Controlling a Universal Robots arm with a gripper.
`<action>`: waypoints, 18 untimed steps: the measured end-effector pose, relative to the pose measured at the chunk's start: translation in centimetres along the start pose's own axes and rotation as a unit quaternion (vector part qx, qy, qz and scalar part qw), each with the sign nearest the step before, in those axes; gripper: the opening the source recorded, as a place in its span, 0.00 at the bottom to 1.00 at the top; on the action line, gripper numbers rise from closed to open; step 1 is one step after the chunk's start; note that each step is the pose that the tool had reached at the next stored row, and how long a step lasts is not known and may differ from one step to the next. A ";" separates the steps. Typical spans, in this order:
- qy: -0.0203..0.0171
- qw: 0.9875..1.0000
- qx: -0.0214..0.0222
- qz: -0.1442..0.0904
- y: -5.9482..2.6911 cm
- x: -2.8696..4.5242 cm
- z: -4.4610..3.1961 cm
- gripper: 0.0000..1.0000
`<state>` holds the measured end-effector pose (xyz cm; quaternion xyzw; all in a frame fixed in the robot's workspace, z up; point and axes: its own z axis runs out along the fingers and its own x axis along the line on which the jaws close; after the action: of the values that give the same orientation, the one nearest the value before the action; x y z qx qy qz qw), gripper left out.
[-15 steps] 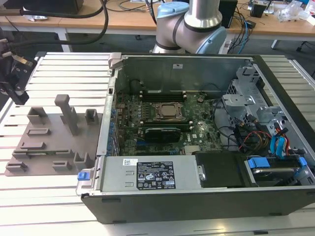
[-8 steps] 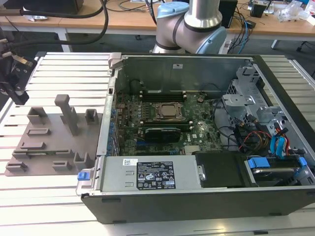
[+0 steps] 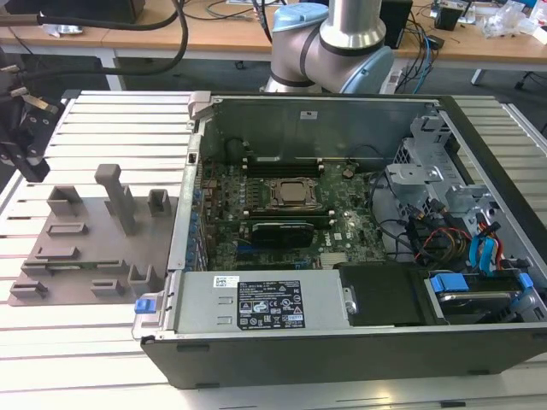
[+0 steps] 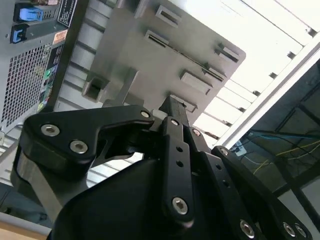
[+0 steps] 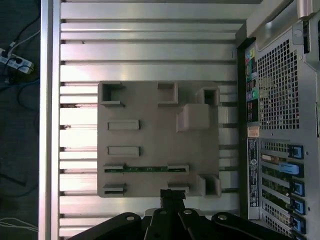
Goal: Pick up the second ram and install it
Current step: 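Pick up the second ram and move it above second insertion slot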
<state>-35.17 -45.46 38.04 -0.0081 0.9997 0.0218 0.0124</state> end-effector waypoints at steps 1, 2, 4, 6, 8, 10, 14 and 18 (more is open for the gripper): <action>0.001 1.000 0.000 -0.013 0.00 0.00 0.00 0.11; 0.001 1.000 -0.001 -0.022 0.00 0.00 0.00 0.11; 0.002 0.999 -0.001 -0.037 0.00 0.00 0.00 0.11; 0.002 0.998 -0.001 -0.056 0.00 0.00 0.00 0.11; 0.003 0.997 -0.002 -0.075 0.00 0.00 0.00 0.11; 0.004 0.995 -0.003 -0.103 0.00 0.00 0.00 0.11; 0.006 0.990 -0.004 -0.138 0.00 0.00 0.00 0.11; 0.007 0.985 -0.004 -0.170 0.00 0.00 0.00 0.11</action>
<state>-35.17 -45.46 38.04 -0.1782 0.9837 0.0237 0.0086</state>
